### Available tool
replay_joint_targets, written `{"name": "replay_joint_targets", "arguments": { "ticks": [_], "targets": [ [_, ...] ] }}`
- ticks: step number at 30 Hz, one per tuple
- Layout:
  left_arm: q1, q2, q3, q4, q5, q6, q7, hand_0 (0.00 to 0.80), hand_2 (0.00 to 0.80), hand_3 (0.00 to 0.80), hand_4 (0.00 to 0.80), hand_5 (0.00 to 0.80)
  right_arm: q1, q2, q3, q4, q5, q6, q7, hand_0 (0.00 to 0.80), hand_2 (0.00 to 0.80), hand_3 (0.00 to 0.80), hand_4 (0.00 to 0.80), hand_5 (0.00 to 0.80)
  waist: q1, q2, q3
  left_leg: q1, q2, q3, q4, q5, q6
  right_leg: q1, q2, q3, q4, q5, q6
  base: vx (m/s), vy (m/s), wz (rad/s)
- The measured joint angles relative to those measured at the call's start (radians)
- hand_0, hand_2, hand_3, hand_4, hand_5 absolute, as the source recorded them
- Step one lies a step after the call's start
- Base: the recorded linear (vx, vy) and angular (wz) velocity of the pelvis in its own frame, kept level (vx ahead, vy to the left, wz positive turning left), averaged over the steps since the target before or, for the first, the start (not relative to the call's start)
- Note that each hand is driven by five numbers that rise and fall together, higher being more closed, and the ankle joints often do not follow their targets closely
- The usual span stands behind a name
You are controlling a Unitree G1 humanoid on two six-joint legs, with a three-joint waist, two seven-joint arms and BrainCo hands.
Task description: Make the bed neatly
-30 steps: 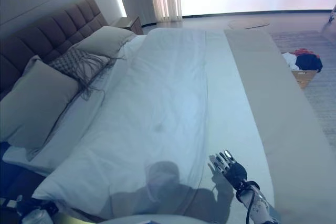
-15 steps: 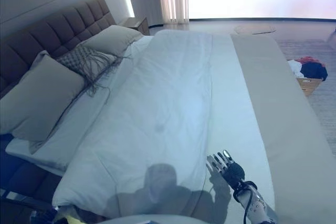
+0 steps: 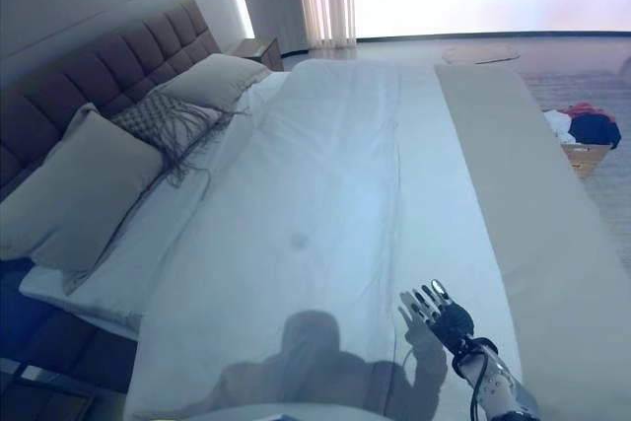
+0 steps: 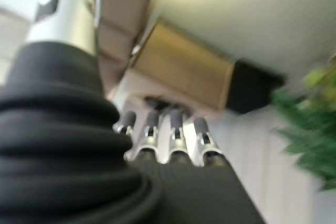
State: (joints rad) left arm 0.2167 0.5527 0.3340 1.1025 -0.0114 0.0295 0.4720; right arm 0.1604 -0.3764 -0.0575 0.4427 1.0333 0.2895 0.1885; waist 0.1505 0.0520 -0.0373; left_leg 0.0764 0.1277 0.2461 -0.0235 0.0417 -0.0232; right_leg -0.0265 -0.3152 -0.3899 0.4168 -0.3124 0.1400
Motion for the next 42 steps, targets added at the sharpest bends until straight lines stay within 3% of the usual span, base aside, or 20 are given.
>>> {"name": "replay_joint_targets", "arguments": {
  "ticks": [4,6,11,16,19,25,29,33,34,35,37,39,40,42],
  "targets": [
    [0.000,0.019,-0.005,-0.125,-0.001,-0.080,-0.113,0.000,0.000,0.000,0.000,0.000,0.001,0.000,0.001,-0.001,0.000,-0.004,0.000,0.000,0.000,0.000,0.000,0.000,0.000,0.010,0.005,-0.001,-0.011,0.001,-0.001,0.000,0.000,-0.005,-0.006,0.011,0.001,0.003,0.007,-0.010,0.000,-0.01],
    [0.007,0.009,-0.044,-0.233,-0.008,-0.130,-0.195,0.000,0.000,0.000,0.000,0.000,0.002,0.002,-0.001,-0.001,-0.005,-0.015,0.000,0.000,0.000,0.000,0.000,0.000,0.003,0.010,0.006,-0.003,-0.011,0.001,-0.001,0.000,0.000,-0.008,-0.005,0.012,0.001,0.003,0.008,-0.052,-0.002,-0.04],
    [0.007,-0.097,-0.126,-0.403,-0.177,-0.254,-0.431,0.000,0.000,0.000,0.000,0.000,0.005,0.020,-0.033,0.000,-0.041,-0.052,0.014,0.000,0.000,0.000,0.000,0.000,0.001,0.003,0.019,-0.002,-0.011,0.002,0.002,0.000,0.000,-0.012,-0.004,0.020,0.001,0.003,0.008,-0.025,-0.008,-0.05],
    [-0.011,-0.160,-0.233,-0.458,-0.287,-0.281,-0.582,0.000,0.000,0.000,0.000,0.000,0.008,0.070,-0.052,0.000,-0.053,-0.089,0.020,0.000,0.000,0.000,0.000,0.000,-0.001,-0.021,0.043,-0.001,-0.014,0.004,0.024,0.000,0.000,-0.011,-0.010,0.028,0.002,0.003,0.007,0.027,0.075,-0.08],
    [-0.036,-0.159,-0.260,-0.463,-0.321,-0.278,-0.586,0.000,0.000,0.000,0.000,0.000,0.001,0.090,-0.050,0.002,-0.060,-0.097,0.014,0.000,0.000,0.000,0.000,0.000,0.002,-0.048,0.062,0.003,-0.030,0.004,0.050,0.000,0.000,-0.012,-0.034,0.038,0.009,0.006,0.011,0.013,0.140,-0.17],
    [-0.102,-0.155,-0.284,-0.464,-0.330,-0.248,-0.529,0.000,0.000,0.000,0.000,0.000,-0.009,0.141,-0.035,0.000,-0.057,-0.109,-0.005,0.000,0.000,0.000,0.000,0.000,-0.034,-0.068,0.086,0.017,-0.078,0.020,0.048,0.000,0.000,-0.010,-0.083,0.052,0.026,0.020,0.035,-0.100,0.131,-0.03],
    [-0.149,-0.158,-0.287,-0.472,-0.341,-0.241,-0.495,0.000,0.000,0.000,0.000,0.000,-0.008,0.163,-0.003,0.001,-0.054,-0.113,-0.005,0.000,0.000,0.000,0.000,0.000,-0.040,-0.078,0.094,0.014,-0.082,0.019,0.042,-0.004,-0.003,-0.009,-0.082,0.052,0.040,0.035,0.019,-0.143,0.069,0.13],
    [-0.148,-0.164,-0.316,-0.450,-0.377,-0.246,-0.470,0.000,0.000,0.000,0.000,0.000,-0.013,0.146,0.017,0.007,-0.029,-0.140,-0.001,0.000,0.000,0.000,0.000,0.000,-0.048,-0.070,0.101,-0.004,-0.079,-0.021,0.041,-0.051,-0.029,-0.023,-0.066,0.064,0.048,0.036,0.019,-0.154,-0.116,0.20],
    [-0.134,-0.168,-0.316,-0.439,-0.381,-0.248,-0.465,0.000,0.000,0.000,0.000,0.000,-0.014,0.145,0.023,0.016,-0.027,-0.141,0.005,0.000,0.000,0.000,0.000,0.000,-0.044,-0.069,0.103,-0.004,-0.080,-0.032,0.042,-0.054,-0.031,-0.016,-0.045,0.101,0.012,0.044,0.040,-0.157,-0.184,-0.15],
    [-0.115,-0.171,-0.316,-0.439,-0.398,-0.251,-0.463,0.000,0.000,0.000,0.000,0.000,-0.013,0.143,0.032,0.026,-0.027,-0.142,0.007,0.000,0.000,0.000,0.000,0.000,-0.038,-0.065,0.104,-0.005,-0.076,-0.045,0.043,-0.055,-0.032,-0.013,-0.025,0.127,-0.006,0.050,0.041,-0.155,-0.175,-0.15],
    [-0.090,-0.177,-0.308,-0.445,-0.417,-0.257,-0.464,0.000,0.000,0.000,0.000,0.000,-0.007,0.131,0.040,0.032,-0.027,-0.135,0.013,0.000,0.000,0.000,0.000,0.000,-0.024,-0.062,0.103,-0.012,-0.061,-0.035,0.038,-0.050,-0.056,-0.031,-0.004,0.135,-0.011,0.054,0.032,-0.148,-0.156,-0.17],
    [-0.065,-0.179,-0.299,-0.459,-0.417,-0.258,-0.465,0.000,0.000,0.000,0.000,0.000,-0.005,0.124,0.038,0.032,-0.027,-0.131,0.020,0.000,0.000,0.000,0.000,0.000,-0.006,-0.060,0.096,-0.032,-0.037,-0.033,0.040,-0.045,-0.058,-0.053,0.009,0.137,0.003,0.058,0.024,-0.206,-0.163,-0.24],
    [-0.055,-0.181,-0.290,-0.478,-0.417,-0.258,-0.467,0.000,0.000,0.000,0.000,0.000,0.001,0.123,0.038,0.031,-0.028,-0.128,0.021,0.000,0.000,0.000,0.000,0.000,0.006,-0.062,0.093,-0.037,-0.026,-0.024,0.047,-0.039,-0.078,-0.074,0.023,0.136,0.024,0.048,0.001,-0.212,-0.094,-0.20],
    [-0.046,-0.190,-0.274,-0.504,-0.438,-0.255,-0.479,0.000,0.000,0.000,0.000,0.000,0.002,0.116,0.039,0.032,-0.028,-0.117,0.013,0.000,0.000,0.000,0.000,0.000,0.011,-0.067,0.088,-0.058,-0.010,-0.024,0.066,-0.030,-0.068,-0.104,0.039,0.132,0.047,0.033,-0.019,-0.144,-0.026,-0.16]
  ]
}}
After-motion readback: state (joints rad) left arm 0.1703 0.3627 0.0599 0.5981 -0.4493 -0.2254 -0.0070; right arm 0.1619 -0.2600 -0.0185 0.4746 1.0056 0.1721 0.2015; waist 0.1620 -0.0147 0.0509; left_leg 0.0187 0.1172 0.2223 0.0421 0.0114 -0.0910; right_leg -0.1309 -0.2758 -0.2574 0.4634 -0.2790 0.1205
